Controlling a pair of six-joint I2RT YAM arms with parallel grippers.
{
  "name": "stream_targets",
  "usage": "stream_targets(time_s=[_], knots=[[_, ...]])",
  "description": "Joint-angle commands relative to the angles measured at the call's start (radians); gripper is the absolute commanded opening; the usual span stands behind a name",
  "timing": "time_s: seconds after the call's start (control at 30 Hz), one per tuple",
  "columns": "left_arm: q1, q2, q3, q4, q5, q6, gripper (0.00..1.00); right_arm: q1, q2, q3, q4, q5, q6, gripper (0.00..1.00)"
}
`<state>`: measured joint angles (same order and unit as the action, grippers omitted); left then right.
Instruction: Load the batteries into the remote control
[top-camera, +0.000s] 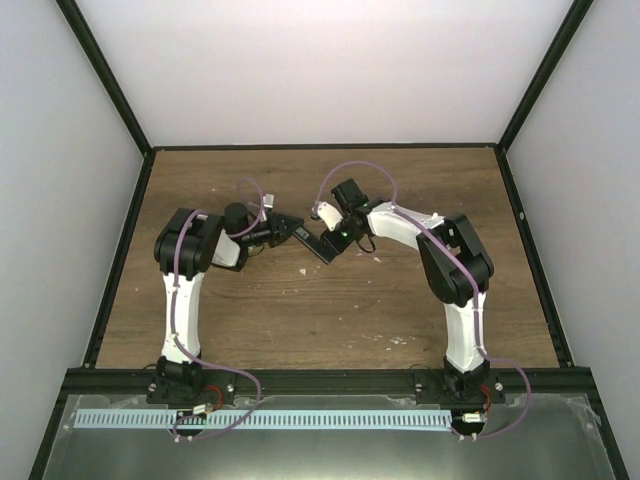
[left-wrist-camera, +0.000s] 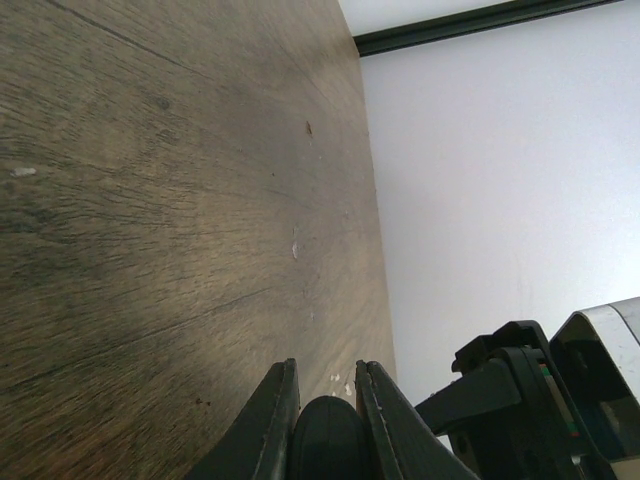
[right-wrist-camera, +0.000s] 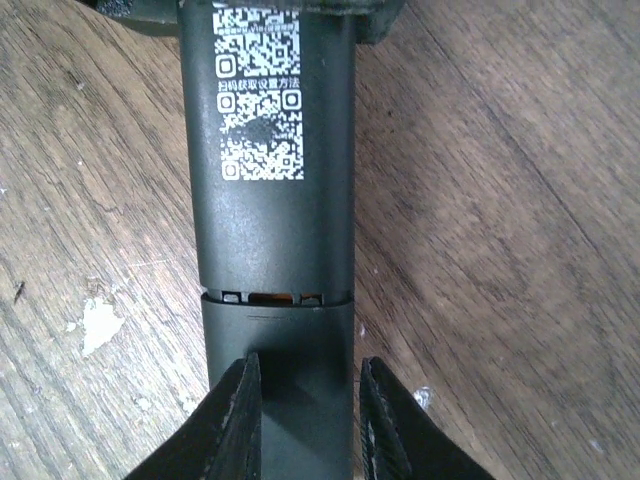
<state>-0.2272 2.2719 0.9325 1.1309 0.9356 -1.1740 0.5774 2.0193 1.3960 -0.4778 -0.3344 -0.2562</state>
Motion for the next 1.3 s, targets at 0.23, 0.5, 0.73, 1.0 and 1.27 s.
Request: stream_targets(time_s=[0.23,0.5,0.73,1.0,1.27], knots=[[-0.012,0.044,-0.014,0.082,0.042,-0.057,0.00,0.001,0.056,0.087,0.027,-0.018,-0.034,0.21],[-0.009,0.038,-0.023,0.079,0.033,-0.053,0.00,-0.011,0.015,0.105,0.032,-0.017,-0.013,0.21],[-0.008,0.034,-0.016,0.084,0.025,-0.061,0.00,-0.050,-0.121,0.068,-0.017,-0.014,0.156,0.29],[-0.008,0.032,-0.017,0.076,0.015,-0.056,0.00,-0.075,-0.144,0.011,-0.280,-0.113,0.359,0.38],[-0.010,0.029,-0.016,0.068,0.011,-0.043,0.00,-0.077,-0.115,-0.052,-0.342,-0.208,0.471,0.38]])
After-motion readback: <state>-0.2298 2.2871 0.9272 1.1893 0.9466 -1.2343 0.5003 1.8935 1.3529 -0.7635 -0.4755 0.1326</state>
